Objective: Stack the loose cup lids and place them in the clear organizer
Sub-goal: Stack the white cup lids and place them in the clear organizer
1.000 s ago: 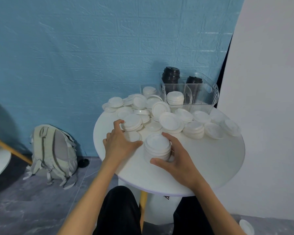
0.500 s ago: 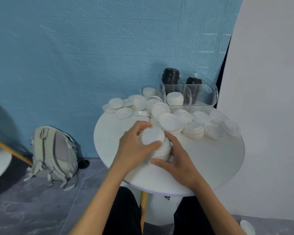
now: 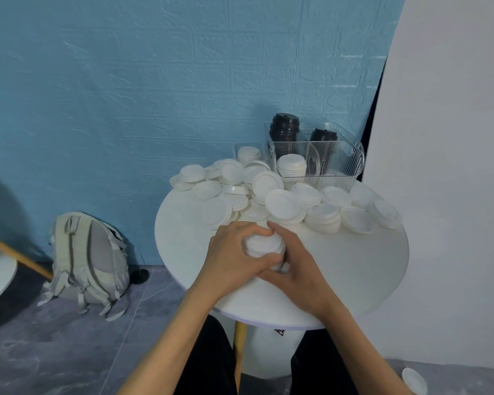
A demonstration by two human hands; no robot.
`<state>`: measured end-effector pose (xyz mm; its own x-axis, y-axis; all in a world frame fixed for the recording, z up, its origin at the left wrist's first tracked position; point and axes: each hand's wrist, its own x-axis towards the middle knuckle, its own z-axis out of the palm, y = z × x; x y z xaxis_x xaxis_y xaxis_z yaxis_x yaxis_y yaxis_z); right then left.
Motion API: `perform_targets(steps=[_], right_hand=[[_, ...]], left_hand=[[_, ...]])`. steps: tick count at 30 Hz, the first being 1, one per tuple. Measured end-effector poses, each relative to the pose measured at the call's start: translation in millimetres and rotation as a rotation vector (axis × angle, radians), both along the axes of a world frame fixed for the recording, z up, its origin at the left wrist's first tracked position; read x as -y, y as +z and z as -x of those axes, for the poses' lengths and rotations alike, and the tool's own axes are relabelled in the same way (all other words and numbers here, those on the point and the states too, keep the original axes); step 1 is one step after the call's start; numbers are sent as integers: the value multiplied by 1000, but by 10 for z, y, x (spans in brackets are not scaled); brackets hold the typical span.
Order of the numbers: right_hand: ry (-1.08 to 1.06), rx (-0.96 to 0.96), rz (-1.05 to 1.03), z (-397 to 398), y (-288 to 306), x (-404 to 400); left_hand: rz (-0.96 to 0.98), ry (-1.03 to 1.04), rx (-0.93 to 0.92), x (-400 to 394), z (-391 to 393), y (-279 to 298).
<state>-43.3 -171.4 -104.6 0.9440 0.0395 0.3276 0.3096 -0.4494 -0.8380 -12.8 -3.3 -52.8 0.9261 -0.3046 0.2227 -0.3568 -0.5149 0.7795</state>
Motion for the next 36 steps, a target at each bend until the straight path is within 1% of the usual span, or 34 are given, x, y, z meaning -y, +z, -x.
perform_targets(steps=[5, 8, 10, 11, 12, 13, 15, 17, 20, 22, 27, 29, 31, 33, 36], right_hand=[[4, -7, -39, -32, -54, 17], [-10, -19, -57, -42, -70, 19], [-16, -27, -54, -52, -82, 20], [-18, -24, -45, -60, -89, 24], [-19, -23, -38, -62, -92, 27], [-18, -27, -36, -63, -92, 28], [-13, -35, -43, -58, -89, 20], [-7, -36, -55, -58, -87, 23], [0, -39, -65, -63, -78, 25], [1, -40, -59, -62, -70, 18], [-7, -48, -46, -64, -67, 24], [-8, -50, -37, -62, -66, 25], [-8, -55, -32, -62, -62, 23], [-13, -57, -31, -60, -62, 12], [-13, -55, -39, -59, -54, 1]], left_hand=[[-35, 23, 13, 38, -28, -39], [-16, -43, -15, -4, -62, -42], [43, -108, -49, -68, -154, -8], [92, -94, -43, -101, -228, 3], [129, -19, -13, -137, -321, 0], [141, 103, 34, -176, -427, -18], [91, 333, 91, -265, -626, -64], [8, 395, 30, -323, -788, -104], [-117, 343, -72, -350, -930, -191], [-130, 313, -86, -356, -962, -257], [-38, 309, -55, -374, -952, -267], [41, 305, -25, -385, -881, -173], [110, 246, 33, -359, -761, -23], [120, 176, 105, -315, -611, 122], [197, 20, 69, -232, -349, 230]])
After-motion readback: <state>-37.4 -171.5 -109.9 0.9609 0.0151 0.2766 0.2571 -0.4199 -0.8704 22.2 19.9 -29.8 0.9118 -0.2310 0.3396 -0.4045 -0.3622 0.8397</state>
